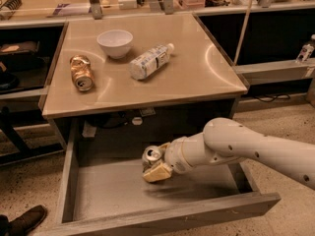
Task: Pick 7up can from top drawer and place on counter
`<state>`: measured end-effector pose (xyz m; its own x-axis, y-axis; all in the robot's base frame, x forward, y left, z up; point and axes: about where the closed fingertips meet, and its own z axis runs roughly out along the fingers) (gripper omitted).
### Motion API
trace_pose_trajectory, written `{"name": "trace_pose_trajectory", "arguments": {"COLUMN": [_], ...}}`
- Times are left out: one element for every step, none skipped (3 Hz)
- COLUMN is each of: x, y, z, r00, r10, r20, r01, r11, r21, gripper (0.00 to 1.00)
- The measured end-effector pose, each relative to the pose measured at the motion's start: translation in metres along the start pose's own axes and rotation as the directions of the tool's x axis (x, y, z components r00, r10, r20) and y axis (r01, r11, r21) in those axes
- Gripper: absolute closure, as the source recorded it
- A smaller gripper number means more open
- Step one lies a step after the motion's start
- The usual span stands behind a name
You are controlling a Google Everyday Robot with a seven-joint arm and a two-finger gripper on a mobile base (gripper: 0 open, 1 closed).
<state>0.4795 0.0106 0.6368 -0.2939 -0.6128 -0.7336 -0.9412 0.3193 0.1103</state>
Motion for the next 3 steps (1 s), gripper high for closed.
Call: {"name": "trace_pose_trajectory", "arguments": {"x": [0.0, -0.007, -0.029], "y": [0.0, 0.003, 0.007], "z": [0.0, -0.006, -0.027], "r00": [1.0, 1.0, 0.997], "r10": [0.0, -0.004, -0.012], "r20": [0.0, -0.017, -0.073], "r01": [0.0, 0.005, 0.018], "r11": [1.0, 0.9998, 0.9973], "r21": [0.0, 0.02, 0.071], "gripper": [0.65, 0.88, 1.0]}}
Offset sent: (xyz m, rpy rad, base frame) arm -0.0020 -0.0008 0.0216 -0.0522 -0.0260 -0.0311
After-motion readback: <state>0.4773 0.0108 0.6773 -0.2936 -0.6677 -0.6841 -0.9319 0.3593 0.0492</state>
